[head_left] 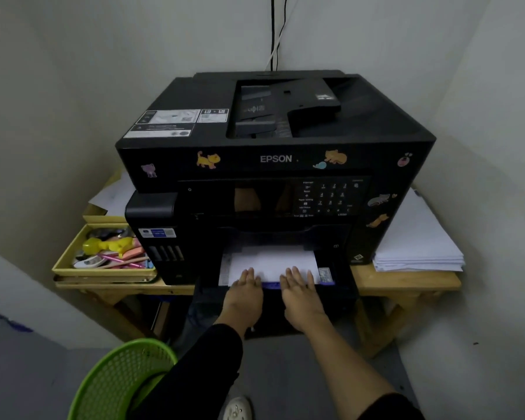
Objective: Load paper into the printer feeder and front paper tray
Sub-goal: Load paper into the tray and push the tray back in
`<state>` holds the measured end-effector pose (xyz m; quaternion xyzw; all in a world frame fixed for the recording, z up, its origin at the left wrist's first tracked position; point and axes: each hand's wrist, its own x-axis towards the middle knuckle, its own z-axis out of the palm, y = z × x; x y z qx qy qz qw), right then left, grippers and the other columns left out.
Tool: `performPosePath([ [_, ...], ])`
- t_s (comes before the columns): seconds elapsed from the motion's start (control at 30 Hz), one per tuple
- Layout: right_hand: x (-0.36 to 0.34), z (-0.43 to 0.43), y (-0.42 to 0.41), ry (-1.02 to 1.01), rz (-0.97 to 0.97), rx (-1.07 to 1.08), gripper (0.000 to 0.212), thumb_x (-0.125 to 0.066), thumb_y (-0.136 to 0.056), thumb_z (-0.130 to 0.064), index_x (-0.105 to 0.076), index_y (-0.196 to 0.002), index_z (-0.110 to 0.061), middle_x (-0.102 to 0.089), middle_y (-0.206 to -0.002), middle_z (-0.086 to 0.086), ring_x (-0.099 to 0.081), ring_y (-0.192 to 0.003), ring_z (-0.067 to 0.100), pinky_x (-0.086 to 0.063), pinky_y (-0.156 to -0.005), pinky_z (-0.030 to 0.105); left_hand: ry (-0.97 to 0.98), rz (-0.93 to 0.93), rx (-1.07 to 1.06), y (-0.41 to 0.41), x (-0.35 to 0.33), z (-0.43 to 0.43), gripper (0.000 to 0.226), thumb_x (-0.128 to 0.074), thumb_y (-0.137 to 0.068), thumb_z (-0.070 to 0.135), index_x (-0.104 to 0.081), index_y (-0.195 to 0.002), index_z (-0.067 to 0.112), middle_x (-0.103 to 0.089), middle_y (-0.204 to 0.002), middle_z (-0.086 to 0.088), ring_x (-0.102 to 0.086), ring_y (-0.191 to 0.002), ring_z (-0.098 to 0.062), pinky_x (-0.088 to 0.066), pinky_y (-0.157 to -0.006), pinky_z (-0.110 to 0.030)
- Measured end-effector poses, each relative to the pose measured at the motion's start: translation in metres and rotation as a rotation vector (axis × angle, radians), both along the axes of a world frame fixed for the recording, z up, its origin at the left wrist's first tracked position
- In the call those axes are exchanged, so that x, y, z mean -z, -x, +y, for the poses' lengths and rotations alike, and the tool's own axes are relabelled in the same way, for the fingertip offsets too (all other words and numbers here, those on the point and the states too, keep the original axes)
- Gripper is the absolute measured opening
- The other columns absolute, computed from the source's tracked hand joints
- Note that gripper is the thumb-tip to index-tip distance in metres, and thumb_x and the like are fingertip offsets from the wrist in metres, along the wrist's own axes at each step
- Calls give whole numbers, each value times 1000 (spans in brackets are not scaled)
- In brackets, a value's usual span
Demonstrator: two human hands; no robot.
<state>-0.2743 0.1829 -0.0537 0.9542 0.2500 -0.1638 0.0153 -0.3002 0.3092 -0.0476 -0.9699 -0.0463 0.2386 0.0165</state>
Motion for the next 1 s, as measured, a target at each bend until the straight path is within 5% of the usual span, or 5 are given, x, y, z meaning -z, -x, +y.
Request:
performPosePath([
  [0.27, 12, 8, 17, -431, -79, 792, 103, -65, -79, -18, 7, -151, -6, 25, -152, 32, 25, -140, 44, 8, -116, 55, 347, -278, -952, 8, 5, -12, 118, -69, -80, 35, 22, -144, -6, 28, -152, -26, 20, -144, -38, 4, -120, -42],
  [0.4, 1, 17, 7, -936, 103, 1381, 106, -61, -80, 0, 20, -148, -5, 28, -153, 26, 13, -145, 41, -2, -119, 54, 757, -351, -1401, 3, -3, -23, 94, -60, -88, 17, 8, -146, -12, 14, -155, -29, 9, -146, -40, -1, -120, -45],
  [0.57, -10, 19, -8, -1446, 264, 1632, 99, -55, -89, -15, 24, -148, -13, 19, -158, 18, -11, -146, 41, -25, -113, 50, 1286, -426, -1940, -19, -13, -21, 103, -67, -83, 27, 9, -151, 6, -7, -159, -13, -22, -143, -34, -24, -118, -41],
  [0.77, -22, 21, -19, -1661, 348, 1800, 126, -68, -70, -62, 17, -150, -16, 11, -161, 11, -9, -147, 36, -19, -117, 53, 1533, -532, -2021, -22, -8, -24, 161, -59, -14, 93, -11, -149, 19, -33, -150, -12, -45, -130, -37, -41, -104, -55],
  [1.0, -35, 17, -58, -1917, 531, 1732, 135, -72, -56, -71, 16, -149, -28, -3, -161, 5, -14, -146, 37, -24, -112, 61, 1775, -573, -1575, -43, -31, 1, 138, -57, -35, 90, -33, -146, 13, -40, -149, -8, -37, -137, -32, -25, -116, -48],
])
